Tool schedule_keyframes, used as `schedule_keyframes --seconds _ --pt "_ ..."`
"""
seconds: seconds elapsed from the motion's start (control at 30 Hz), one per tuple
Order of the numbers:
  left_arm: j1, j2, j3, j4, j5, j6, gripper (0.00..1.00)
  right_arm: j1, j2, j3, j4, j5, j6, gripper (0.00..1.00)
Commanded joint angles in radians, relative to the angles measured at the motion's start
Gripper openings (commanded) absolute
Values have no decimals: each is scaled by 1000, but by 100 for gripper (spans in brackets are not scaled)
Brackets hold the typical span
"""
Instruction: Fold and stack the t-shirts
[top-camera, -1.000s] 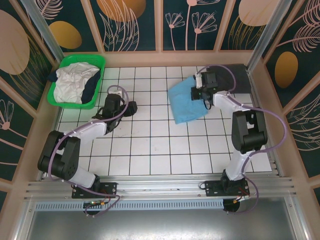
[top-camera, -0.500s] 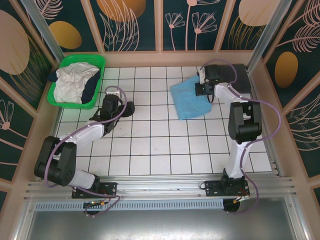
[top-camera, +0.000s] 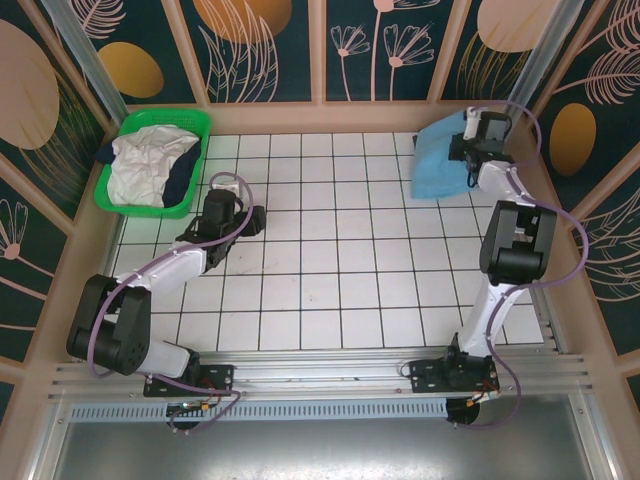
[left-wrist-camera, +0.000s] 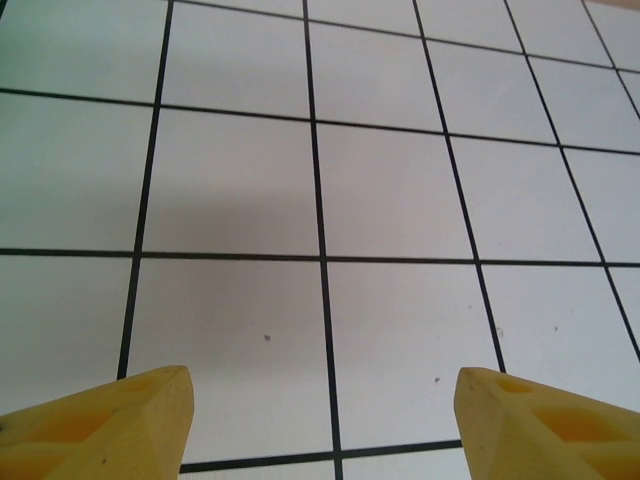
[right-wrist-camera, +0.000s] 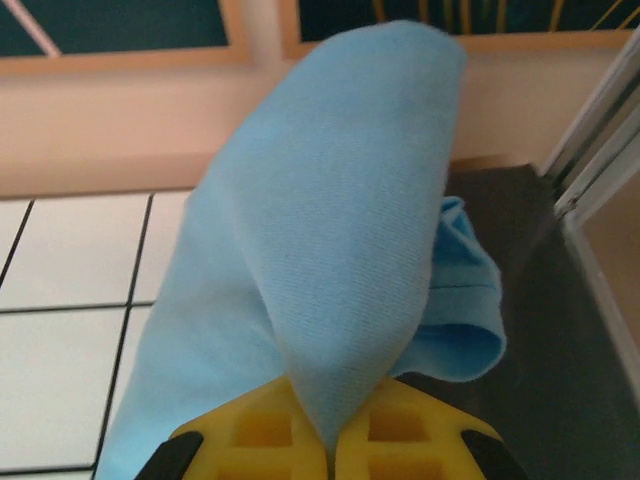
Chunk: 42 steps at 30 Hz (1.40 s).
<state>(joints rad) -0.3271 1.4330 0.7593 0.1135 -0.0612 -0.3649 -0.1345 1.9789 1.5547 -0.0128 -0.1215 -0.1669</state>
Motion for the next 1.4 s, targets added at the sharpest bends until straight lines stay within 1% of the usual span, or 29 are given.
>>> schedule_keyframes --seconds 0.0,0.13,0.27,0.3,0.43,0.57,0.67,0.77,0.87,0.93,1.1,1.13,1.17,1.23,1.27,1.3,1.37 --pt "4 -41 3 -36 0 23 71 -45 23 26 158 -112 36 0" --pt "4 -54 9 -57 -3 22 71 -88 98 118 140 -212 11 0" --pt "5 -64 15 -79 -16 24 71 -137 203 222 117 -340 12 0" --pt "5 -66 15 -85 -19 23 71 -144 225 244 113 -350 10 0" --pt "5 -77 17 -104 -34 22 71 -180 328 361 67 -463 -13 0" --pt "5 -88 16 -112 -43 18 72 -209 459 543 -45 -460 -18 0" --pt "5 -85 20 -111 -41 16 72 -214 509 627 -74 -443 -14 0" --pt "5 -72 33 -118 -35 16 72 -214 536 638 -36 -404 2 0" --pt "5 -62 35 -116 -35 16 71 -212 587 714 -84 -401 10 0" --pt "5 -55 34 -112 -38 17 71 -204 601 733 -96 -363 17 0" --pt "4 -24 47 -107 -28 19 71 -200 600 709 -65 -294 136 1" --pt "4 -18 51 -110 -26 20 71 -198 597 711 -72 -286 152 3" --pt "5 -13 53 -113 -23 24 70 -196 590 711 -83 -260 166 9" --pt "4 -8 56 -117 -23 28 70 -188 566 698 -102 -213 176 14" --pt "5 -8 55 -117 -26 30 70 -185 548 689 -112 -193 173 18" --pt "5 -8 54 -115 -25 30 70 -183 530 681 -123 -174 172 24" --pt "5 -9 51 -113 -18 28 70 -184 485 656 -138 -129 182 46"
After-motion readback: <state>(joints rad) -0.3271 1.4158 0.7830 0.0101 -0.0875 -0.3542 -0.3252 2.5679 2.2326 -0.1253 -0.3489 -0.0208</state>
